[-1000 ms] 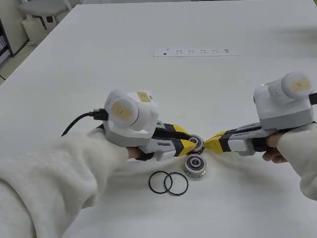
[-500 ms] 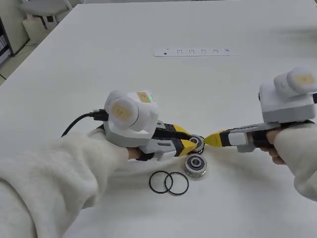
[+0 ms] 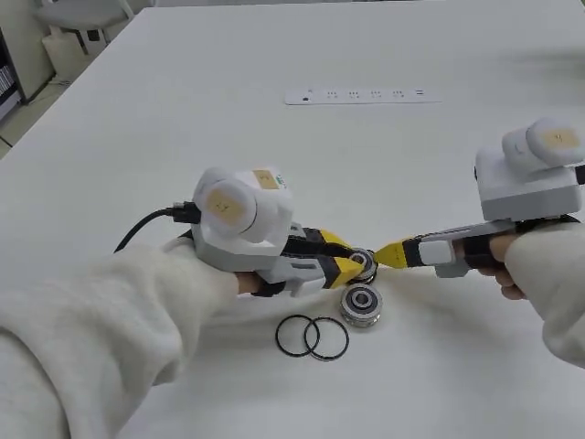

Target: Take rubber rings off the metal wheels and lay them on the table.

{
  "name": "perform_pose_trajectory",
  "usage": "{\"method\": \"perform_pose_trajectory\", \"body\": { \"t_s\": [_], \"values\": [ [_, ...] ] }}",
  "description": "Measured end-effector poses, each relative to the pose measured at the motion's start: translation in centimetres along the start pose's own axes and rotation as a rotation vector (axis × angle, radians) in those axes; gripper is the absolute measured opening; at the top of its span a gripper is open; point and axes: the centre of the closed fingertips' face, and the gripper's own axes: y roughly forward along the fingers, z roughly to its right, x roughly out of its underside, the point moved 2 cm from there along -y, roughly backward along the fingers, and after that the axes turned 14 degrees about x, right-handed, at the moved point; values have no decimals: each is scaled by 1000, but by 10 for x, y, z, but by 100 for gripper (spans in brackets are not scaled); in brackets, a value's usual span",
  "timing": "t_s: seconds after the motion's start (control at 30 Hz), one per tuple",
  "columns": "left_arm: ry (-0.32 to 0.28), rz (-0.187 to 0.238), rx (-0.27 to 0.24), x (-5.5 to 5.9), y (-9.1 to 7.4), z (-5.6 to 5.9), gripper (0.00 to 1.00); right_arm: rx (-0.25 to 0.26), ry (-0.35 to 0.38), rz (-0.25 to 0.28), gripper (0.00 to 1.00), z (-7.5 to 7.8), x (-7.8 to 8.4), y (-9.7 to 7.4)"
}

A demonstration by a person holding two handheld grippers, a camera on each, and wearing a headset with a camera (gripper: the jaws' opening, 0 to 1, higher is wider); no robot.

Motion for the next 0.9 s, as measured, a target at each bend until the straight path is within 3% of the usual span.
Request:
{"method": "perform_pose_trajectory", "body": {
  "t_s": [0.9],
  "values": [
    [1, 0, -2, 1, 0, -2, 13, -22, -37, 0, 0, -11, -2, -1]
  ]
}}
